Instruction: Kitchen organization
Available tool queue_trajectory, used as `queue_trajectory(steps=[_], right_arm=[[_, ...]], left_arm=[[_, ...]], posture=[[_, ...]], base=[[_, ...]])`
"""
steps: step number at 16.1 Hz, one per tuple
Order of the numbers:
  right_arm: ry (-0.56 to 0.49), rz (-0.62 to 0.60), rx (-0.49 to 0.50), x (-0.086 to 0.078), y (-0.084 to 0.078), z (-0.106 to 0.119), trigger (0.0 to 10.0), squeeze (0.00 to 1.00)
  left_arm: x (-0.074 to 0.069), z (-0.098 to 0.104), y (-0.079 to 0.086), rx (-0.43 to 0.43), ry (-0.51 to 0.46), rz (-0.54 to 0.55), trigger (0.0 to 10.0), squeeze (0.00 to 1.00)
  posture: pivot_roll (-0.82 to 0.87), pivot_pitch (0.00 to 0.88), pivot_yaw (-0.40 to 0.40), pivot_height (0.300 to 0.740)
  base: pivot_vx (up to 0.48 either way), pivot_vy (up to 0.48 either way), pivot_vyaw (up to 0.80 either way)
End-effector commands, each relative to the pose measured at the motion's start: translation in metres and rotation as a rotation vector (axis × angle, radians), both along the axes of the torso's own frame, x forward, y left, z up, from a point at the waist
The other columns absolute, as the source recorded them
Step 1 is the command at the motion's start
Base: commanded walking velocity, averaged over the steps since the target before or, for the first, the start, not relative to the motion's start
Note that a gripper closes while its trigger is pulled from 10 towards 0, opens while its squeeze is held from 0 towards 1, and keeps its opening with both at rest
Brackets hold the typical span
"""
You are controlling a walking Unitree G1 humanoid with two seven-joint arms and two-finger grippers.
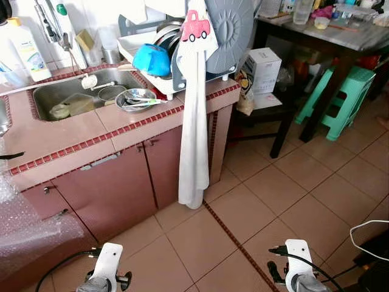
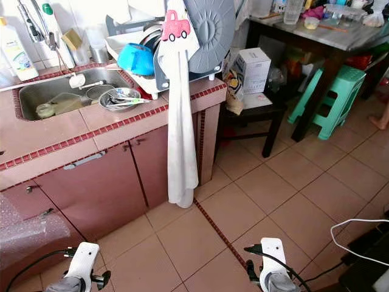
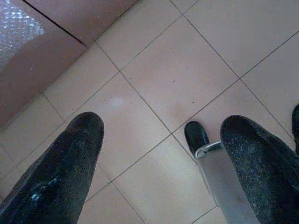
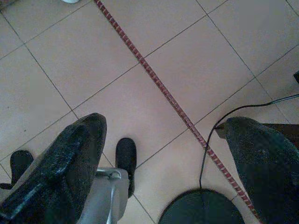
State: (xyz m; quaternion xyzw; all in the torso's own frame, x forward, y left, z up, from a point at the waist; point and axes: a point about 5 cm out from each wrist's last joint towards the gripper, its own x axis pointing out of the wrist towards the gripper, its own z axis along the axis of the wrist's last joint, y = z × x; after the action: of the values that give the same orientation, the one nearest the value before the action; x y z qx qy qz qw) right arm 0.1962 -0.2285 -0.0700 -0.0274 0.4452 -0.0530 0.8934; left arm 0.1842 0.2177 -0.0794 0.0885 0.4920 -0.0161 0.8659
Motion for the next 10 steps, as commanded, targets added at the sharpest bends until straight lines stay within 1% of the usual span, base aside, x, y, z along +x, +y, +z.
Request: queue_trajectory(steps=[1, 10], right_arm=[[0.012, -0.005, -0.007, -0.0029, -0.0024, -0.0011, 10.0, 0.00], [0.032, 0.023, -0.029, -0.0047, -0.0039, -0.0018, 10.0, 0.00]], left_arm=[[-0.0032, -0.0013, 0.0013, 0.010, 0.013, -0.006, 10.0, 0.00], [-0.0065, -0.0029, 0.0014, 0.014, 0.022, -0.005, 10.0, 0.00]], posture=[[-0.05, 0.014, 0.032, 0.740], [-0.05, 0.009, 0.034, 0.740]], base=[[0.000, 0.000, 0.00], [0.000, 0.000, 0.00]])
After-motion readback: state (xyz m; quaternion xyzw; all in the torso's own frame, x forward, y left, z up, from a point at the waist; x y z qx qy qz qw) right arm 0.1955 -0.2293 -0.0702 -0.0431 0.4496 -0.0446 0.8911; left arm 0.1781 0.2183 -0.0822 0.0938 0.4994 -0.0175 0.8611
